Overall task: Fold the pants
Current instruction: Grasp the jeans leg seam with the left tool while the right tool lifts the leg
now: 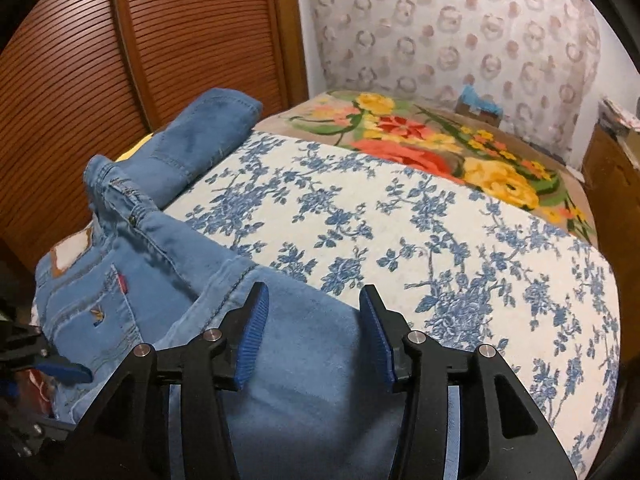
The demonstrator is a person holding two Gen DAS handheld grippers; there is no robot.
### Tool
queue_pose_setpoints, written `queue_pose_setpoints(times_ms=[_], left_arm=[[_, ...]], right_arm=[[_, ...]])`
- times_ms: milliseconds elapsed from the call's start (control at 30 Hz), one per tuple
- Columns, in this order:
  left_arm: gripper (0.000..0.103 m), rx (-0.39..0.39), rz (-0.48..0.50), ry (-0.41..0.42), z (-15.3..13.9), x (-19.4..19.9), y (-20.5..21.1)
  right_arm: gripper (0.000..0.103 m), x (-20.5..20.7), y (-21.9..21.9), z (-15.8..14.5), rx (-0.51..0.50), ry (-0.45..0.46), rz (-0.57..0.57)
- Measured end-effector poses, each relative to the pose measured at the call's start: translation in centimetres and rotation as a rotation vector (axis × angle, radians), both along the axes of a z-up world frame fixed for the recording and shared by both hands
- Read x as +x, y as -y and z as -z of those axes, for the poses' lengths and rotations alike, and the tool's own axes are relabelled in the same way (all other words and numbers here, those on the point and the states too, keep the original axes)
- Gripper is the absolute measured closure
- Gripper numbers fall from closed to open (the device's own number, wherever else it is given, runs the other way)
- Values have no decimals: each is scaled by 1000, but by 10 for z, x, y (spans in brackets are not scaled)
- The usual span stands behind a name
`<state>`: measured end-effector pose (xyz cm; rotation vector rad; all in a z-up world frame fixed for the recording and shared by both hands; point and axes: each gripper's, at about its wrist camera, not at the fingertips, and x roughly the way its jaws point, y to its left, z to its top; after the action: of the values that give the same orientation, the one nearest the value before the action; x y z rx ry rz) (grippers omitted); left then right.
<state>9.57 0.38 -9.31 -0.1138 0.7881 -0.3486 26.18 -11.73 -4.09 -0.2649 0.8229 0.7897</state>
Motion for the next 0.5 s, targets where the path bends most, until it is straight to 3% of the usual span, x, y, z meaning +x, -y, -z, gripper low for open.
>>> queue_pose_setpoints(times_ms=[100,233,500], left_arm=[[61,13,0,9,-1,-2,3],[77,18,14,22,-4,-4,6],[100,-2,28,46,-11,-11,6]], right_arm=[[60,1,-2,6,-10,-31,-21],[98,-3,1,6,-6,-18,-21],[103,-28,7,-21,41,75,-68]])
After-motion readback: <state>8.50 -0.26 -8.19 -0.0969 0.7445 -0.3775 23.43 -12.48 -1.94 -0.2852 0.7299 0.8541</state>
